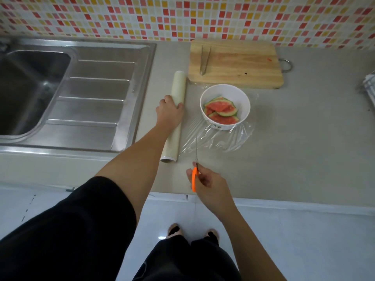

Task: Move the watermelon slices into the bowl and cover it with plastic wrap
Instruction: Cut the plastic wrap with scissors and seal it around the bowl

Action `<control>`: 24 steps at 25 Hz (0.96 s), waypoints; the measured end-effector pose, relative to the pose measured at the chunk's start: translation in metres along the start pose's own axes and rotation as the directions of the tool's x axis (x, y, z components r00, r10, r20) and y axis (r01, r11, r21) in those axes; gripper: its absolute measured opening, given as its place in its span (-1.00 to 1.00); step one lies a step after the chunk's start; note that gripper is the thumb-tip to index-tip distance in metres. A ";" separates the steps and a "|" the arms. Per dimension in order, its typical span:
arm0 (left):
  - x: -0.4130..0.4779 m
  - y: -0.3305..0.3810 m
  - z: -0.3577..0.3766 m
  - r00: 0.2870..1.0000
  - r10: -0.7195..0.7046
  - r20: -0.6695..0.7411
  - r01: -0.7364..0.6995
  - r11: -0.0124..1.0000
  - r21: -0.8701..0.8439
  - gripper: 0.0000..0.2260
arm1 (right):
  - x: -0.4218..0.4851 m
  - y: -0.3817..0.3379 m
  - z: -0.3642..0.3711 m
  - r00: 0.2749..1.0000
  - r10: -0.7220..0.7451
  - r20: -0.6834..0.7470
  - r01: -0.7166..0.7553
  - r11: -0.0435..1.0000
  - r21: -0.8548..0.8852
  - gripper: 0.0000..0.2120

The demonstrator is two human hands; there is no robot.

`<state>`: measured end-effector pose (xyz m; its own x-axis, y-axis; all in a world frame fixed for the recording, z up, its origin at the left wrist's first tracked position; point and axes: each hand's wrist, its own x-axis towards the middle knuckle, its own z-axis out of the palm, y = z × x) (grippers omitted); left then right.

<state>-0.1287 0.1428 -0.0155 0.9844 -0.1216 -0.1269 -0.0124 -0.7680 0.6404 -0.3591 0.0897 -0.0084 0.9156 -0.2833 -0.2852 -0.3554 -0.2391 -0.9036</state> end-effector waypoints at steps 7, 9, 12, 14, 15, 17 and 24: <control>-0.001 0.001 0.000 1.000 -0.010 0.006 0.010 1.000 -0.001 -0.63 | -0.016 0.003 0.003 0.996 0.084 0.026 -0.082 0.994 -0.069 -0.60; -0.002 0.002 0.001 1.000 -0.010 0.007 0.010 1.000 -0.005 -0.64 | -0.017 0.003 0.006 0.992 0.119 0.044 -0.117 0.992 -0.046 -0.70; -0.002 0.001 0.000 1.000 -0.012 0.006 0.012 1.000 -0.012 -0.64 | -0.013 0.004 0.009 0.988 0.140 0.061 -0.136 0.989 -0.058 -0.56; -0.003 0.001 0.001 1.000 -0.010 0.011 0.010 1.000 -0.011 -0.64 | -0.009 0.004 0.011 0.986 0.156 0.061 -0.153 0.987 -0.046 -0.50; -0.002 0.000 0.000 1.000 -0.011 0.015 0.011 1.000 -0.013 -0.64 | -0.006 0.003 0.012 0.984 0.168 0.061 -0.166 0.986 -0.032 -0.52; -0.002 0.000 0.000 1.000 -0.018 0.020 0.018 1.000 -0.016 -0.63 | 0.000 0.002 0.015 0.978 0.196 0.073 -0.197 0.980 0.009 -0.55; 0.000 -0.001 0.002 1.000 -0.014 0.013 0.014 1.000 -0.015 -0.64 | 0.020 0.001 0.024 0.978 0.195 0.080 -0.204 0.970 0.131 -0.49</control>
<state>-0.1293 0.1422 -0.0175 0.9822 -0.1192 -0.1453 0.0039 -0.7601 0.6497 -0.3365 0.1062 -0.0224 0.8406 -0.2496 -0.4807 -0.5073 -0.0518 -0.8602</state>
